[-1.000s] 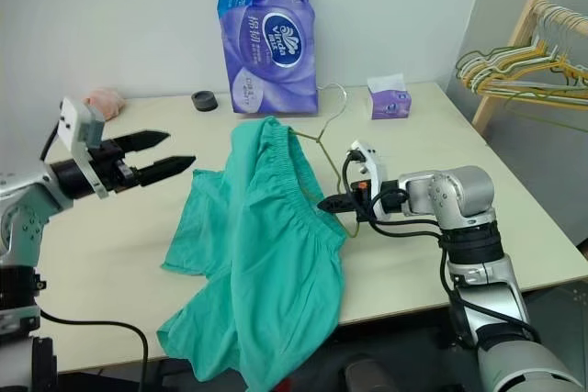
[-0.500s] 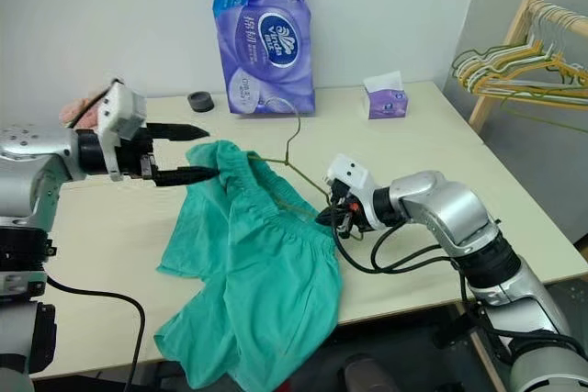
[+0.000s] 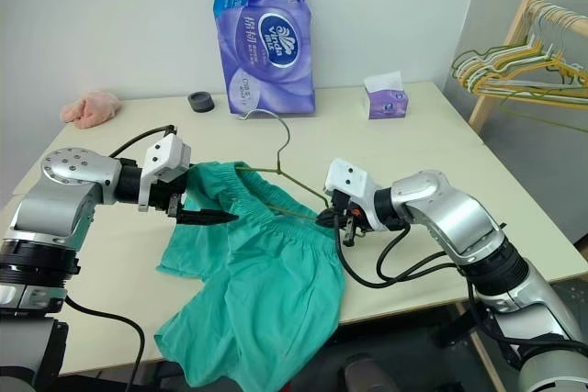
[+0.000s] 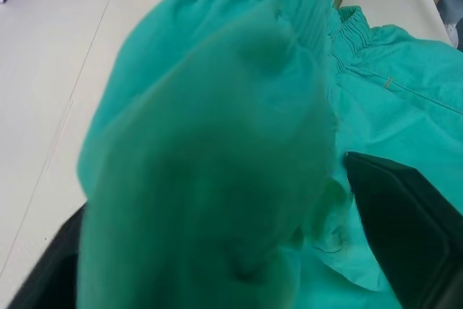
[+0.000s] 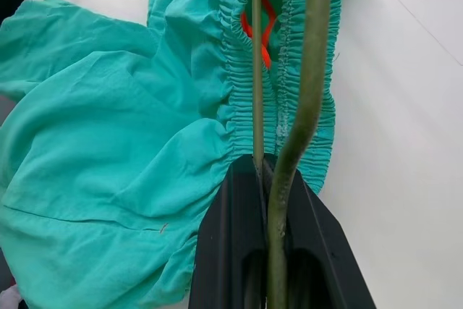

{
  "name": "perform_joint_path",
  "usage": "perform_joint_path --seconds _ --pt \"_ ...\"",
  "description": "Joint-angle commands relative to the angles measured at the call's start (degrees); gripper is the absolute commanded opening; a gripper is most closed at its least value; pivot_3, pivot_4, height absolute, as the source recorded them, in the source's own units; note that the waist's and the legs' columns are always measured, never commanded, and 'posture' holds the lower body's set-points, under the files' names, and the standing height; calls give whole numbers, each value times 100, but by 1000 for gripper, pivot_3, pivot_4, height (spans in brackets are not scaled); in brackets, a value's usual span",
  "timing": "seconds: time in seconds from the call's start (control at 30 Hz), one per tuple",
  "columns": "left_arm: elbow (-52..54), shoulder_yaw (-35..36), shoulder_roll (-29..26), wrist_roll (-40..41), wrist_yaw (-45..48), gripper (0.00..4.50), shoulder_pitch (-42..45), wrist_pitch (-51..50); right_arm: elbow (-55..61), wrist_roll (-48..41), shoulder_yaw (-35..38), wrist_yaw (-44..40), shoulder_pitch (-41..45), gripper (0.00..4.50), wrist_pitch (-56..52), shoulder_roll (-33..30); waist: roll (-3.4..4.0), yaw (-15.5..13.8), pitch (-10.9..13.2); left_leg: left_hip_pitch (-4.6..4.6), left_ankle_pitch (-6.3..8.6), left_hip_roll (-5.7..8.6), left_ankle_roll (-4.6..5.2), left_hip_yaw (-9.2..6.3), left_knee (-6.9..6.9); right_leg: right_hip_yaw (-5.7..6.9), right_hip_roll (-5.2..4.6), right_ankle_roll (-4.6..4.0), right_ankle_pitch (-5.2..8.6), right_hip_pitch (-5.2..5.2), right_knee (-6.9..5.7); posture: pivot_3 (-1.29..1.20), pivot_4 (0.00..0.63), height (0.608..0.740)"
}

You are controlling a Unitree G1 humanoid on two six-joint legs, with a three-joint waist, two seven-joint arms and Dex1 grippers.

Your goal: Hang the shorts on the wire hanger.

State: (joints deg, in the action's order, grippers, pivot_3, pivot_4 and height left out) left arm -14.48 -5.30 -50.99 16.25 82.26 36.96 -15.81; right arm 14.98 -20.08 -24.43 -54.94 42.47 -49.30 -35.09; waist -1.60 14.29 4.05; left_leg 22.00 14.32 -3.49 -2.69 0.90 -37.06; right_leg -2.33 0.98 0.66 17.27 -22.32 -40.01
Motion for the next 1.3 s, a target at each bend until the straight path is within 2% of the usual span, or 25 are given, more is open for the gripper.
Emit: perform_joint_path --seconds 0.03,0.23,0.3,0.53,0.67,0.8,1.0,1.03,1.17,1.3 --pt "248 42 48 72 23 2706 -20 -94 248 106 46 -107 45 0 360 4 0 -1 0 0 0 0 0 0 0 0 0 0 0 0 0 -225 0 740" --pt "453 65 65 121 9 1145 -191 -240 293 248 43 -244 -16 0 661 28 0 1 0 0 0 -1 0 -1 0 0 0 0 0 0 0 -224 0 740" --pt "527 79 97 121 -30 977 -260 -257 305 338 10 -360 -34 0 926 13 0 -1 0 -1 0 0 0 -1 -1 0 0 0 0 0 -2 -224 0 740" --pt "618 233 217 199 -182 878 -384 -457 313 573 -44 -817 -148 0 1608 -173 0 -1 0 -1 0 1 0 -2 -1 1 0 0 0 1 -1 -225 0 740" --pt "599 276 228 177 -237 876 -403 -483 121 889 -71 -899 -141 1027 1952 -266 -3 4 -2 -2 0 2 0 -2 -2 0 0 0 0 2 -2 -226 0 740" --pt "622 317 217 188 -280 872 -457 -540 -24 936 20 -979 -25 2361 1922 -268 -2 7 -2 -4 0 2 0 -3 -4 1 1 0 0 3 -6 -226 0 740" --pt "369 627 131 219 -619 825 -500 -551 -865 764 1002 -687 -106 4308 1481 -683 -3 -18 -2 -4 0 0 0 -4 -10 0 -5 -2 -1 5 -8 -217 0 740" --pt "332 689 121 249 -660 803 -499 -585 -864 580 1188 -778 -272 4500 1346 -776 -4 -28 -2 -2 0 1 0 -4 -10 1 -7 -3 -2 5 -7 -217 0 740" --pt "317 868 119 364 -751 715 -539 -735 -305 -93 1701 -1055 -1363 4500 1078 -976 -17 -63 -11 -2 0 1 0 -8 -1 7 -6 -6 -3 9 3 -225 7 740" --pt "377 902 165 431 -777 625 -543 -876 151 -198 1792 -433 -2230 4500 955 -540 -16 -13 -11 -5 0 0 0 -7 -1 2 -4 0 1 7 -4 -231 10 740"
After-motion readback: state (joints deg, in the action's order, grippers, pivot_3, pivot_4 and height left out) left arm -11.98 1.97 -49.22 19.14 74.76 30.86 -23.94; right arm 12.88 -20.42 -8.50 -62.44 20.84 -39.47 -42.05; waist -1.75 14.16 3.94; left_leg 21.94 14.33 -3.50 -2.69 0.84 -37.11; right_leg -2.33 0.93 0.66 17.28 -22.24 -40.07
